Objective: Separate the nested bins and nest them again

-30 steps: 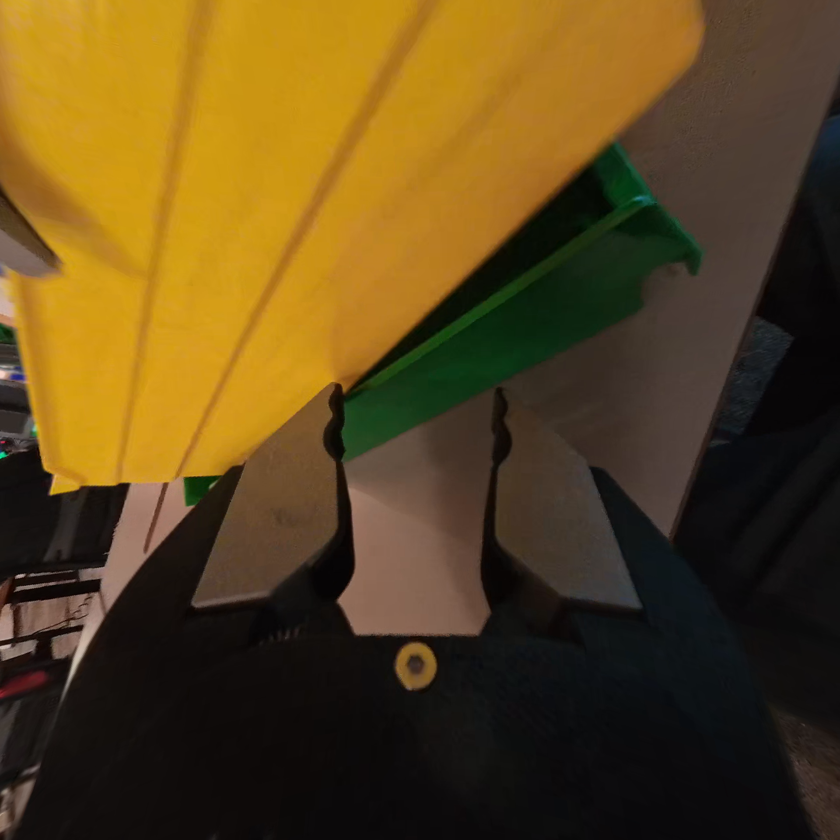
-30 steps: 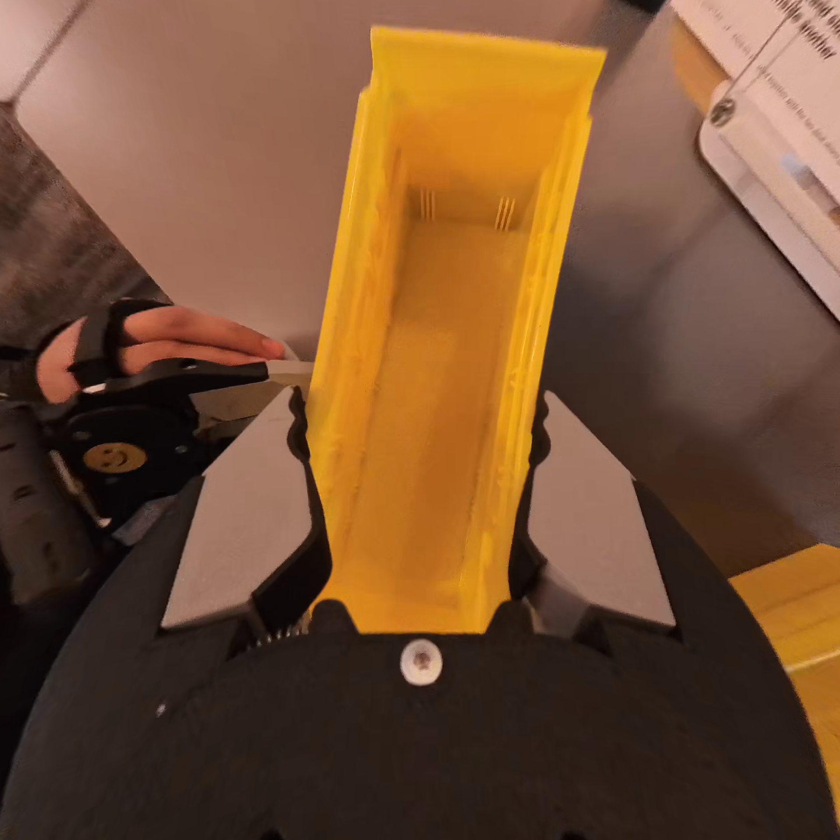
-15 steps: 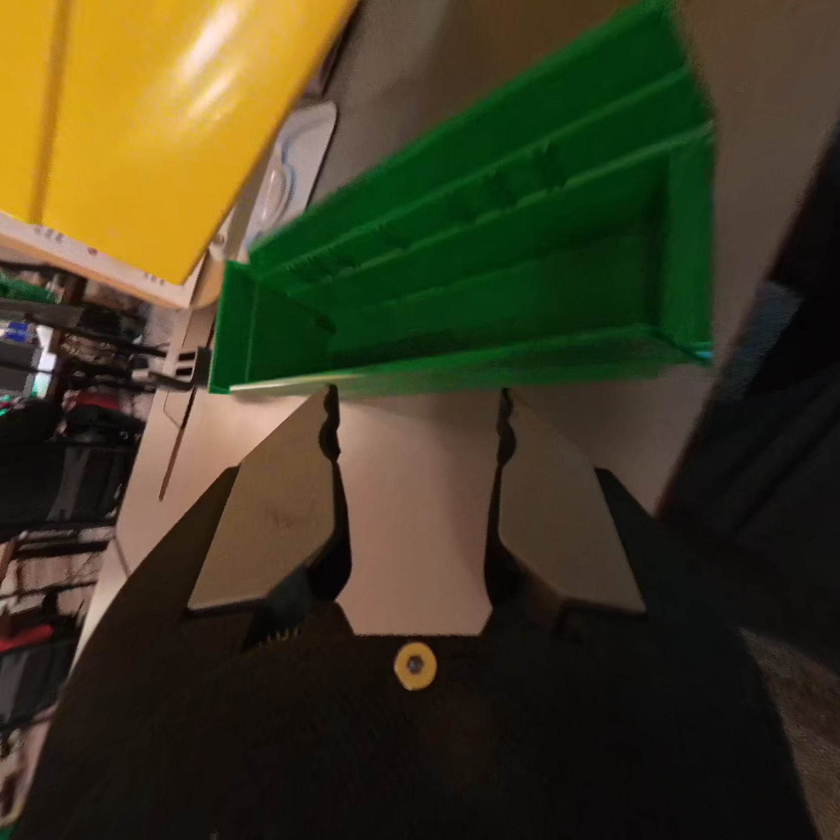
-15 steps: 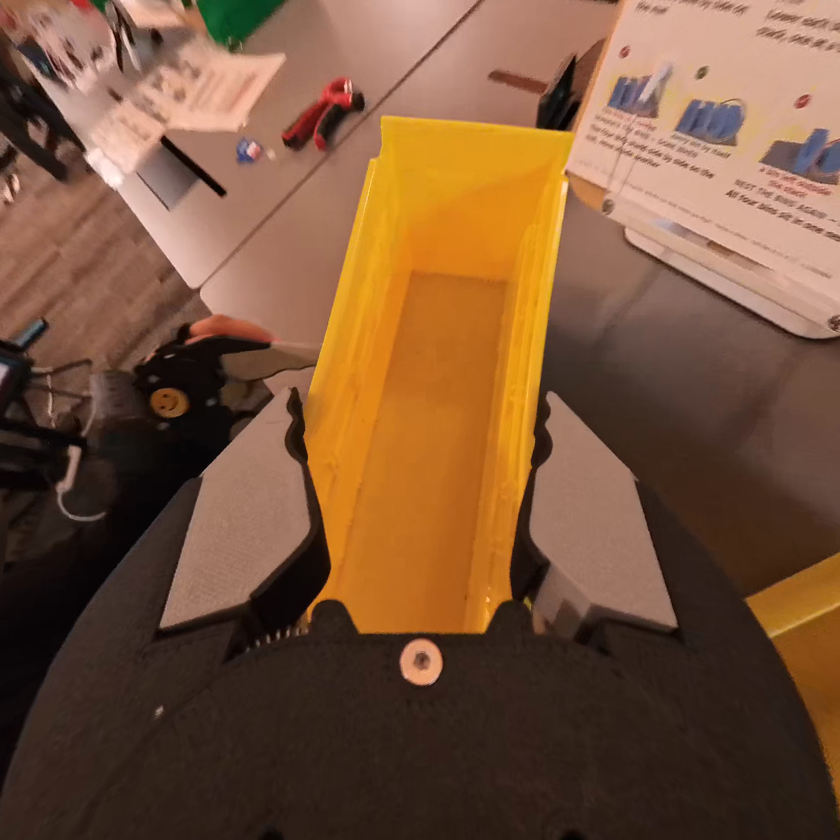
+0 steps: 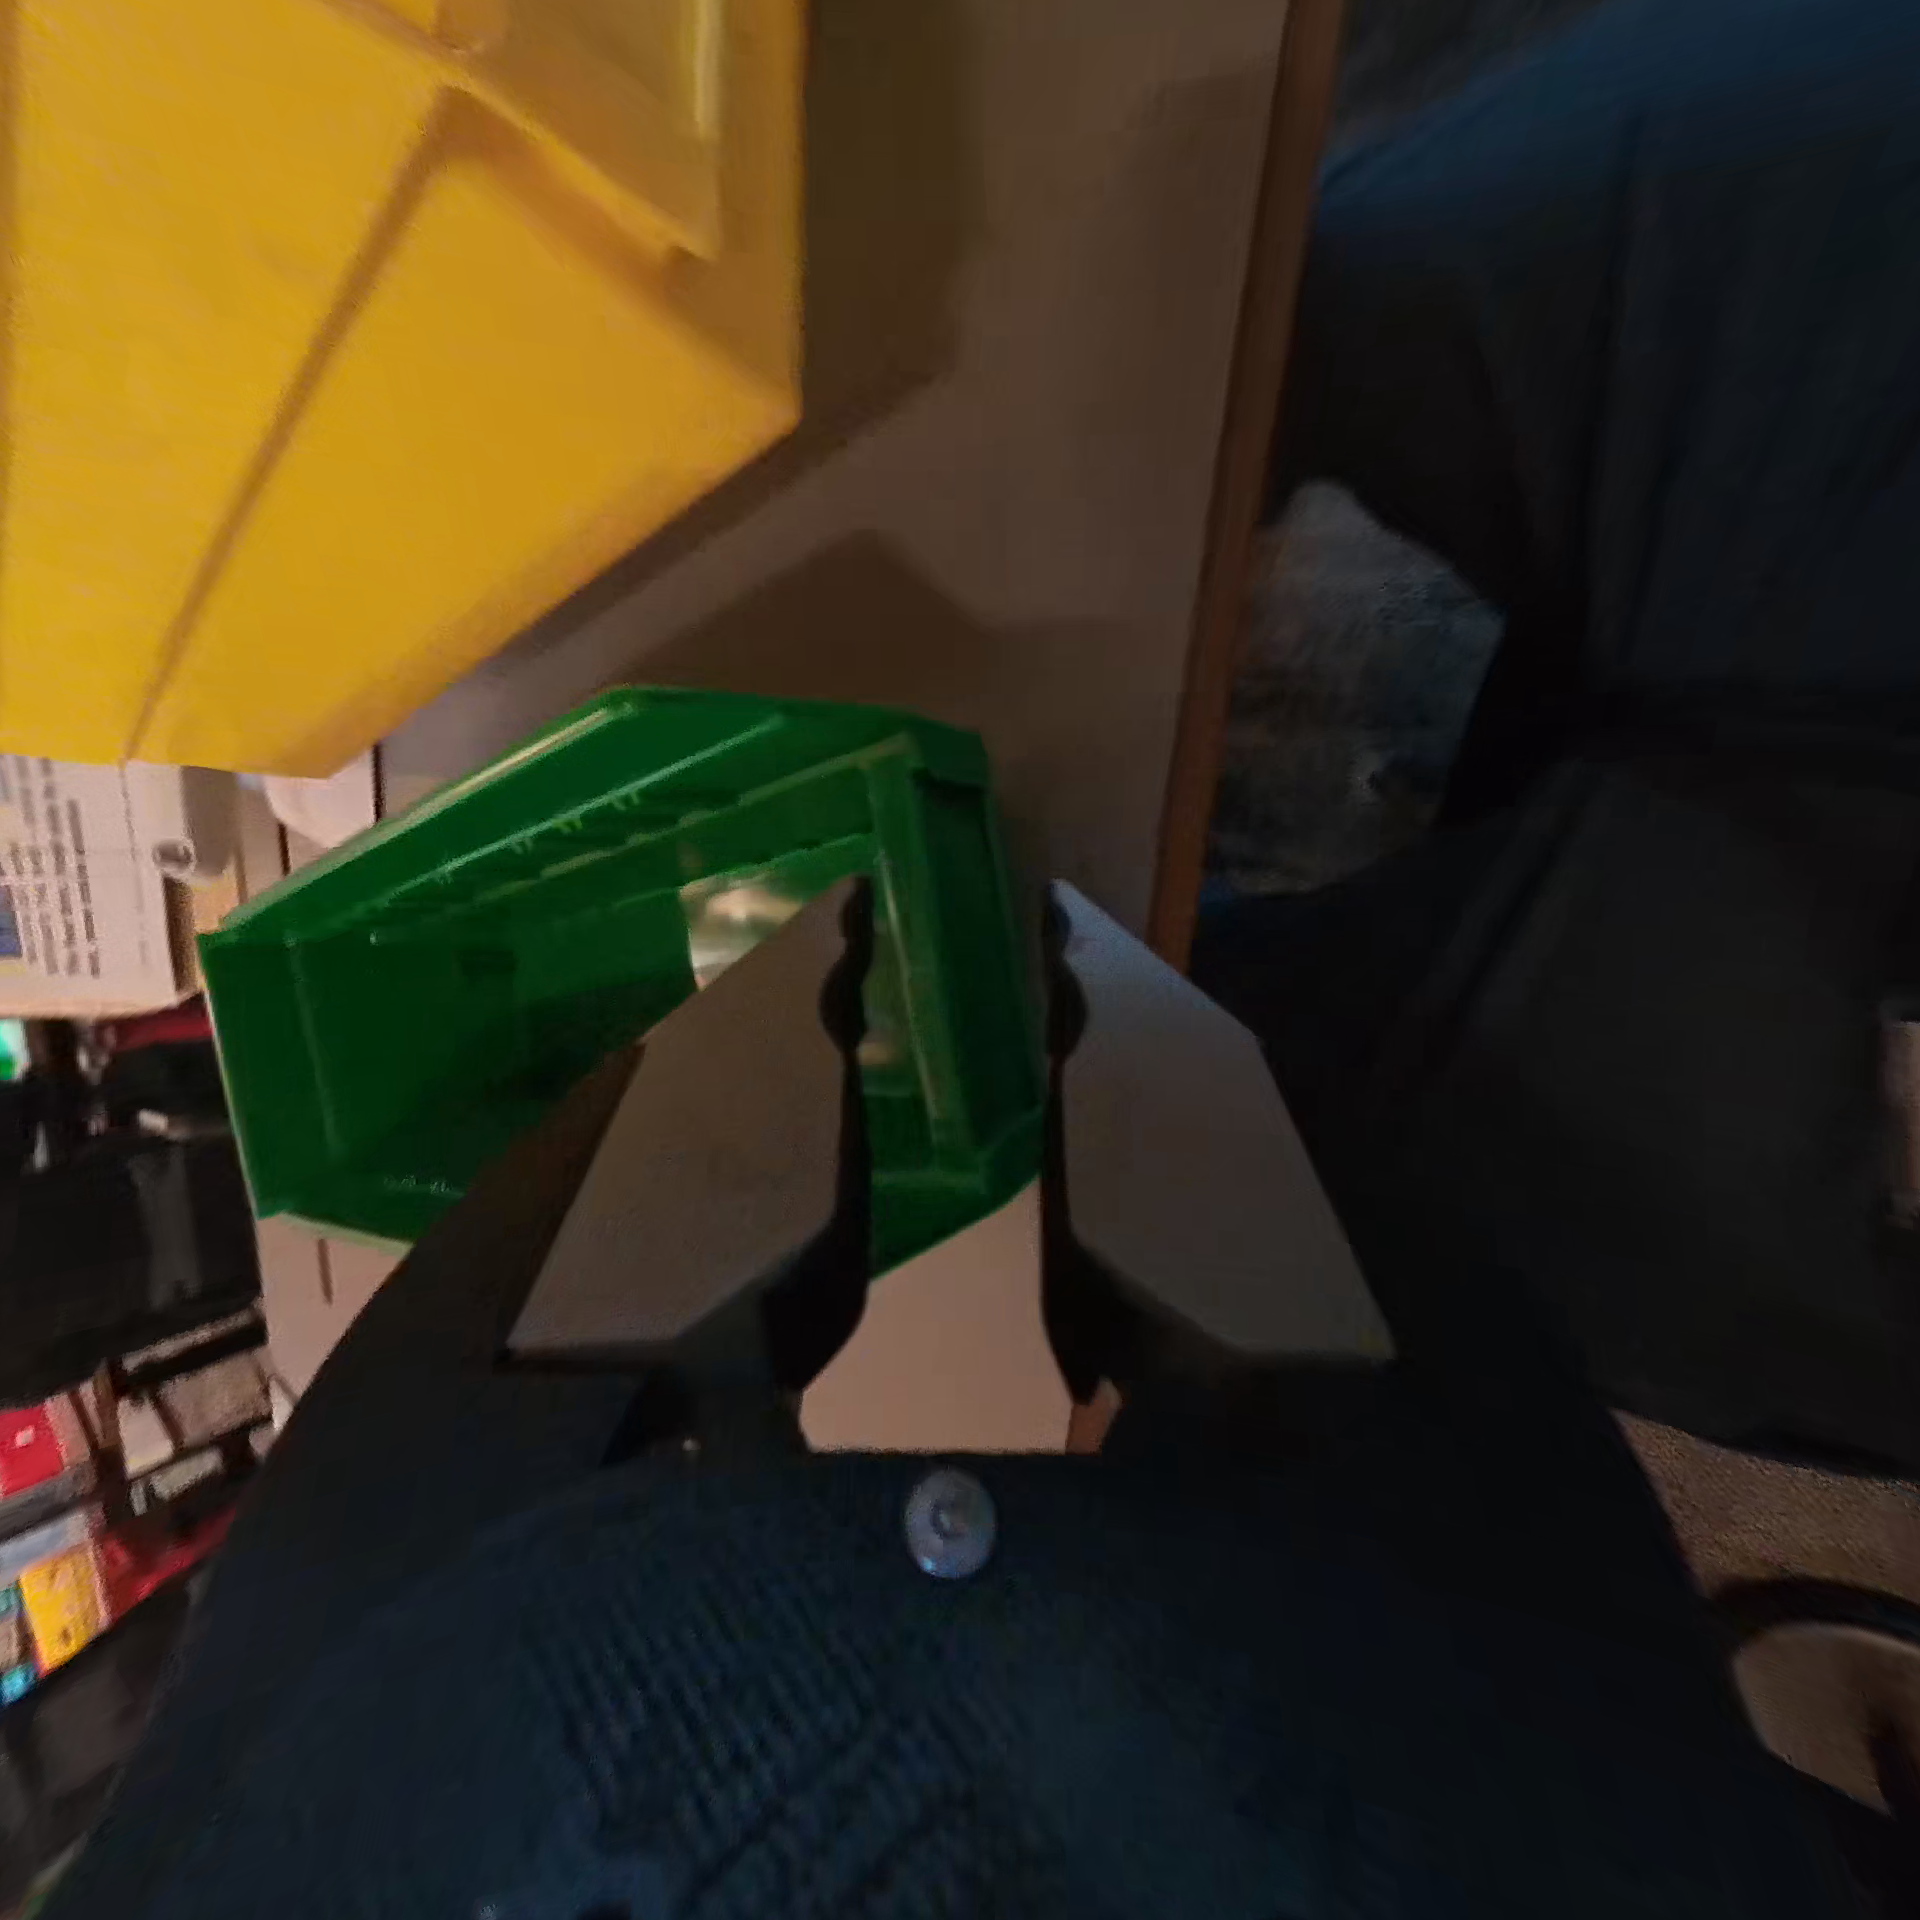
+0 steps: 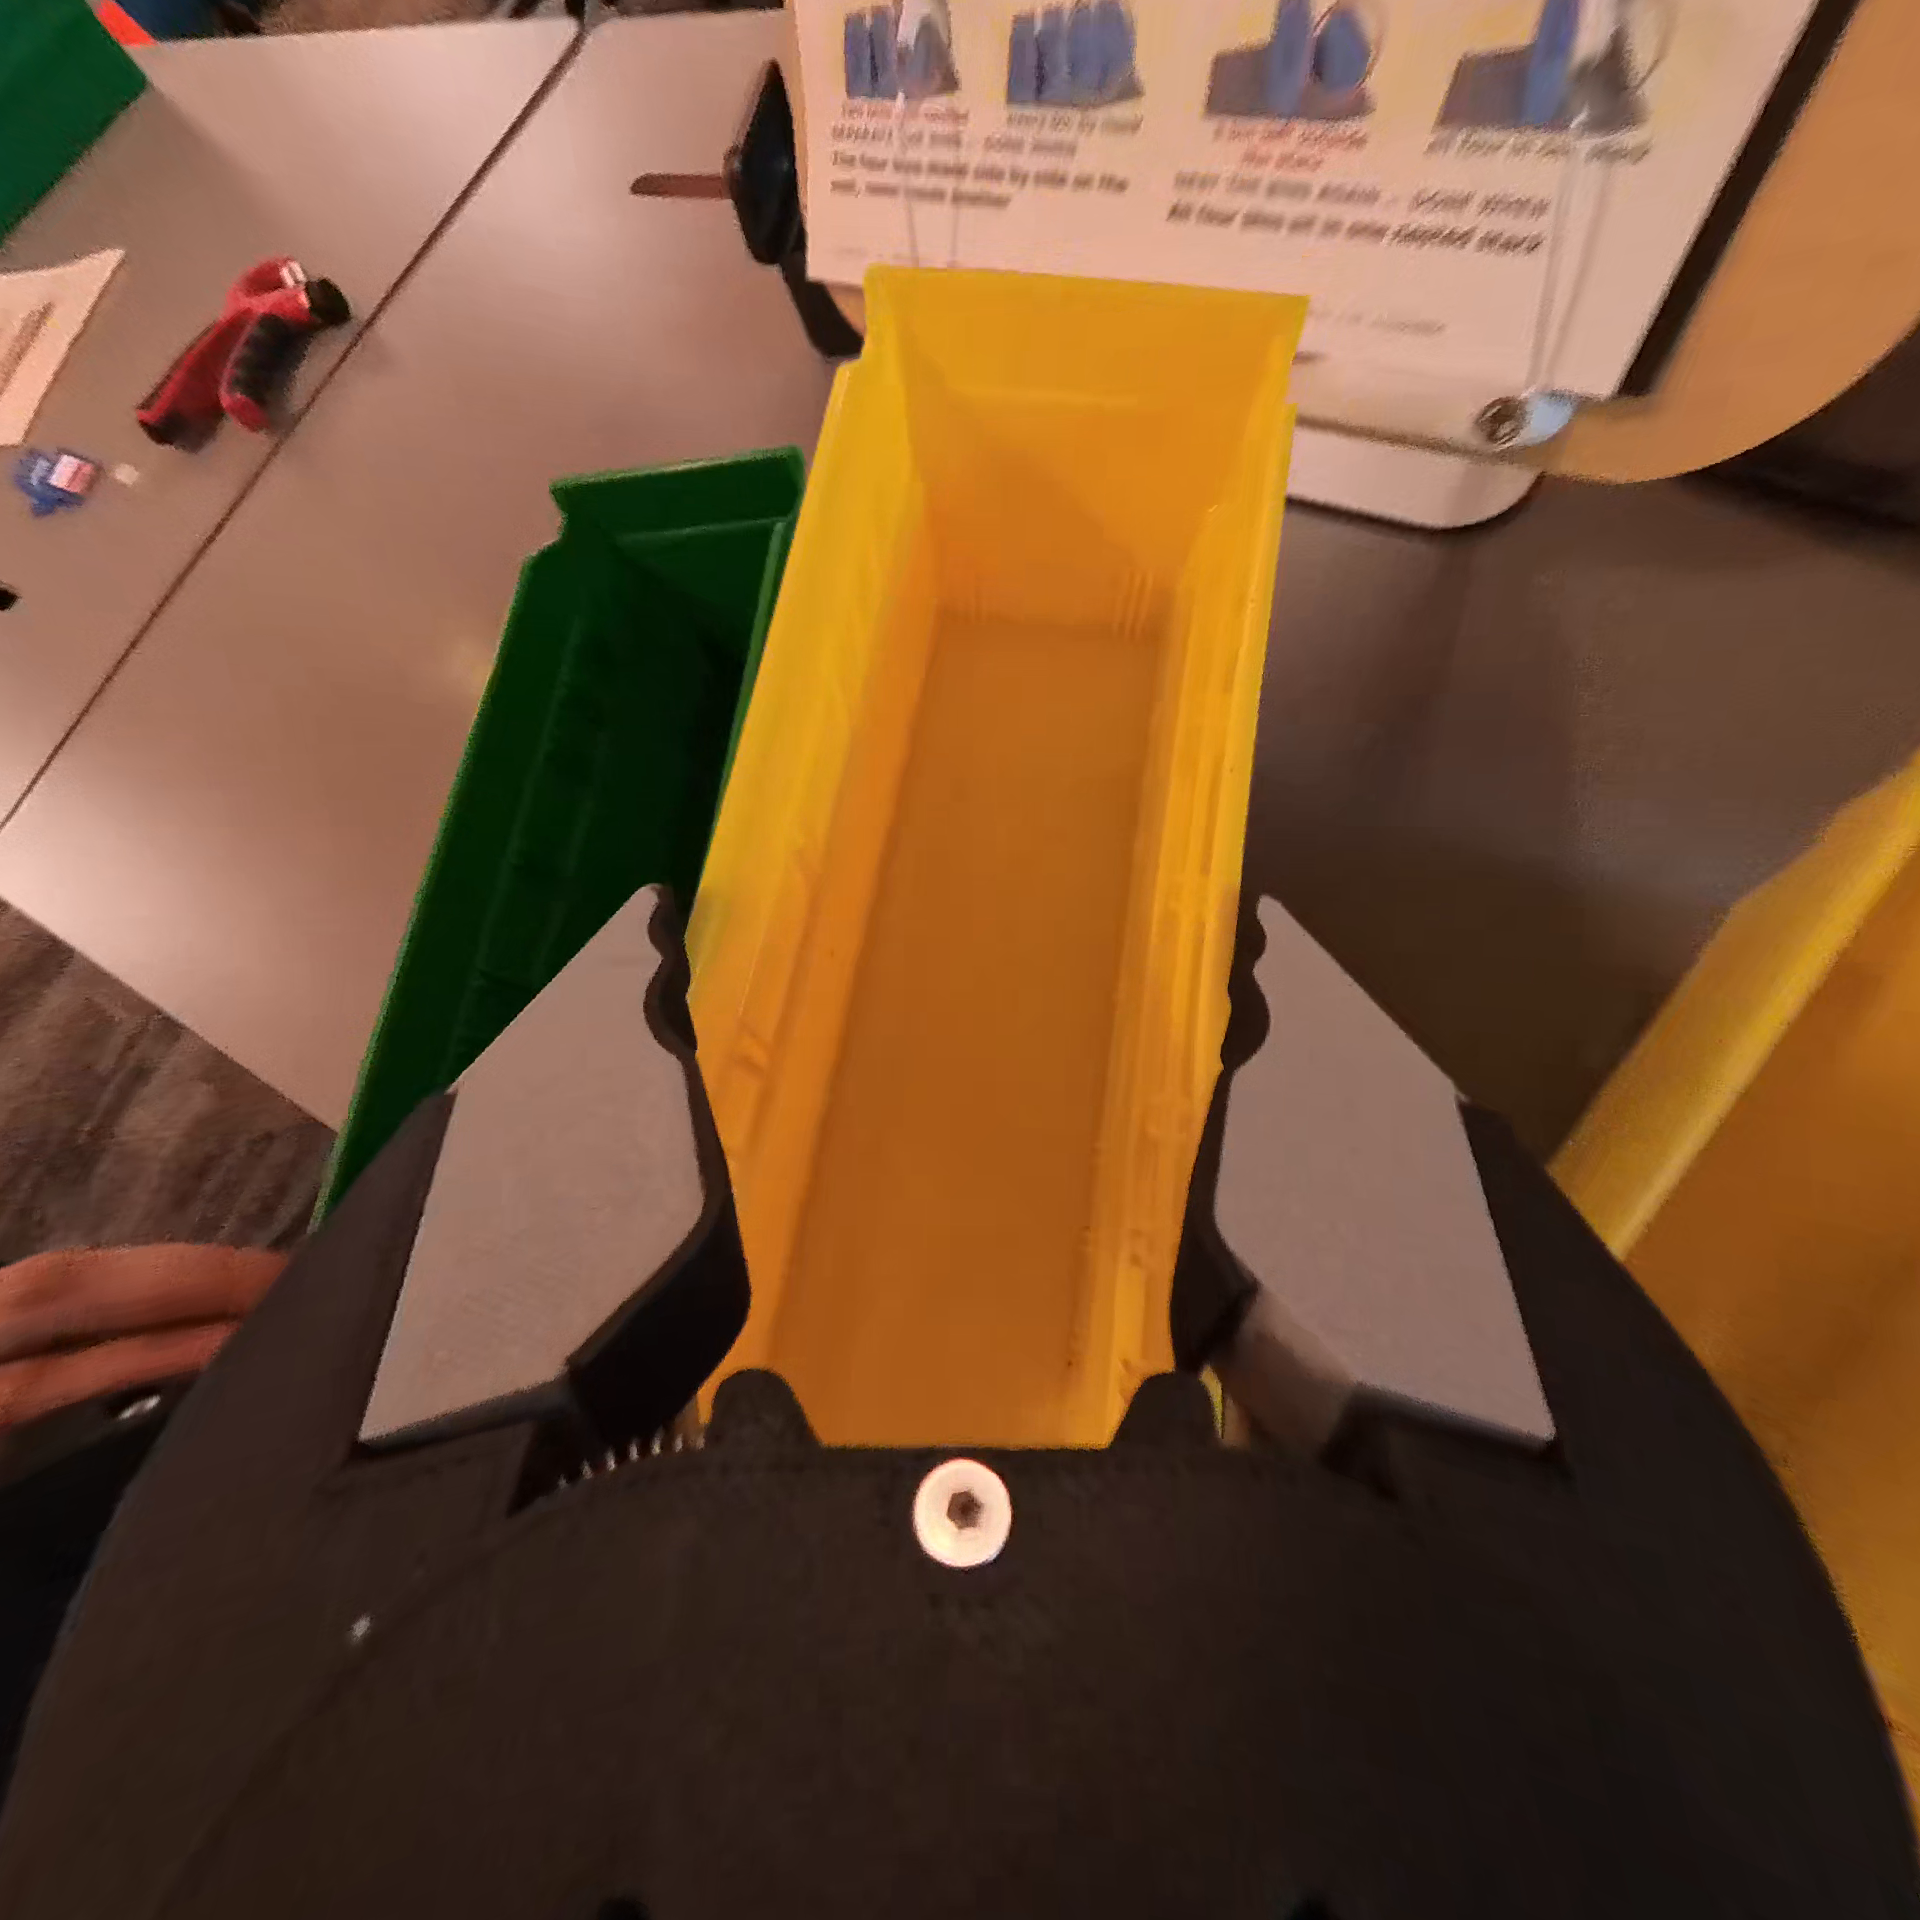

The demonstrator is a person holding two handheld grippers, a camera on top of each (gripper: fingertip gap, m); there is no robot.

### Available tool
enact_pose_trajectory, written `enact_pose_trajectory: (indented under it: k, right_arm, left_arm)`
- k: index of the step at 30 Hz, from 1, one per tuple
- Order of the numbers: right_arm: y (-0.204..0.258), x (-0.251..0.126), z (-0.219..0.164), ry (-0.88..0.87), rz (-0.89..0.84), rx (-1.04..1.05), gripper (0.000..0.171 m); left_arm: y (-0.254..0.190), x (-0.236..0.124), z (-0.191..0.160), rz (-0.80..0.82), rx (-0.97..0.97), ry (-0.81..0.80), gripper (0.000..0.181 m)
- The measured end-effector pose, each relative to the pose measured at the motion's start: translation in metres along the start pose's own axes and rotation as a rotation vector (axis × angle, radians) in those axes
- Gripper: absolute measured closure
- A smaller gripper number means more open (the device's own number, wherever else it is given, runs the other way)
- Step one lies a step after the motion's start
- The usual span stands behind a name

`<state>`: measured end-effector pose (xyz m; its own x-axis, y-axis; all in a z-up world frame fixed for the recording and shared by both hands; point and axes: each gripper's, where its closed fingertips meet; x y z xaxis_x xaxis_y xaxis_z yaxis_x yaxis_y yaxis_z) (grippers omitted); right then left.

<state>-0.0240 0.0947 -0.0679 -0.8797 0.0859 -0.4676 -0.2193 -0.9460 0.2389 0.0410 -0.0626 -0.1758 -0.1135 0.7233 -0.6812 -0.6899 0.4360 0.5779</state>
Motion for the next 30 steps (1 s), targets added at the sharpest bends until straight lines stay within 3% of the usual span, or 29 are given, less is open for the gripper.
enact_pose_trajectory:
  k: [2, 5, 6, 9, 11, 14, 17, 19, 21, 23, 25, 27, 30]
  right_arm:
    - [0.008, 0.01, -0.012, 0.009, 0.016, 0.01, 0.068]
    - [0.014, 0.021, -0.03, 0.018, 0.0, -0.016, 0.075]
    - [0.011, 0.022, -0.031, -0.006, -0.031, -0.025, 0.099]
    - [0.019, 0.014, -0.024, -0.145, 0.003, -0.093, 0.141]
    - [0.032, 0.006, -0.027, -0.168, 0.082, -0.105, 0.108]
    - [0.056, -0.011, -0.051, -0.065, 0.243, -0.141, 0.102]
    - [0.066, -0.041, -0.102, 0.145, 0.339, -0.234, 0.073]
    - [0.066, -0.072, -0.148, 0.304, 0.388, -0.334, 0.08]
    - [0.051, -0.086, -0.169, 0.3, 0.33, -0.443, 0.079]
    - [0.033, -0.093, -0.168, 0.335, 0.215, -0.508, 0.079]
    - [0.031, -0.097, -0.152, 0.263, 0.173, -0.564, 0.078]
    - [0.042, -0.095, -0.136, 0.142, 0.229, -0.605, 0.077]
    - [0.042, -0.085, -0.141, 0.138, 0.275, -0.616, 0.079]
  left_arm:
    - [0.007, 0.006, -0.012, 0.009, -0.041, 0.034, 0.148]
    - [0.014, 0.002, -0.034, 0.0, -0.104, 0.085, 0.145]
    - [0.014, 0.0, -0.041, -0.016, -0.12, 0.09, 0.148]
    - [0.013, -0.01, -0.067, -0.072, -0.147, 0.128, 0.164]
    - [0.017, -0.017, -0.083, -0.087, -0.202, 0.158, 0.164]
    - [0.02, -0.024, -0.096, -0.117, -0.254, 0.153, 0.164]
    - [0.022, -0.028, -0.107, -0.122, -0.269, 0.148, 0.164]
    - [0.023, -0.029, -0.11, -0.12, -0.285, 0.155, 0.163]
    - [0.023, -0.028, -0.107, -0.102, -0.269, 0.16, 0.163]
    - [0.024, -0.024, -0.103, -0.087, -0.246, 0.17, 0.163]
    - [0.026, -0.018, -0.095, -0.069, -0.231, 0.161, 0.163]
    - [0.027, -0.014, -0.089, -0.057, -0.231, 0.154, 0.164]
    - [0.027, -0.012, -0.087, -0.051, -0.243, 0.153, 0.164]
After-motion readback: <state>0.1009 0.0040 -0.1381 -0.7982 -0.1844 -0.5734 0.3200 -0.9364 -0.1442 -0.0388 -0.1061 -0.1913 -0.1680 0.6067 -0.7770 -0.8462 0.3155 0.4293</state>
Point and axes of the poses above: each gripper's, where its closed fingertips meet, x out along the fingers, z out of its top, y = z × x across the jaws, and after that the axes turned 10 degrees about -y, right-handed
